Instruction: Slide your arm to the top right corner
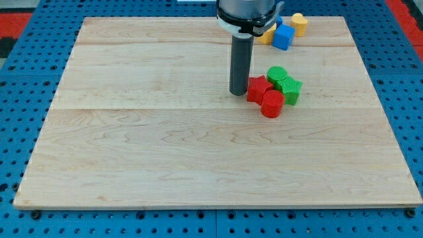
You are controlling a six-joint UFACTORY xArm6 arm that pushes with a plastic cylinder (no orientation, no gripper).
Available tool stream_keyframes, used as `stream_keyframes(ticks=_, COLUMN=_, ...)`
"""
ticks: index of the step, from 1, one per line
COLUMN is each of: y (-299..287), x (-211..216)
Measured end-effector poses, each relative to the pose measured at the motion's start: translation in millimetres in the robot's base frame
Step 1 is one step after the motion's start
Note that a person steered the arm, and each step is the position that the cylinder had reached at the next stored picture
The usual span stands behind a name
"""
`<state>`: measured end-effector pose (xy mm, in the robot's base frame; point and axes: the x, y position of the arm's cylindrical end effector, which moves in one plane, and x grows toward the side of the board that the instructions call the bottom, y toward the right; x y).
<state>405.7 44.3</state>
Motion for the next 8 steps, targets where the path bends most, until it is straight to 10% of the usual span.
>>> stream_keyframes(ticks=3, y=-32.1, x=74.4)
stream_keyframes(ticks=4, y=46.1, x=105.1)
stream_keyframes(ticks=8, y=261.5, x=-156.4)
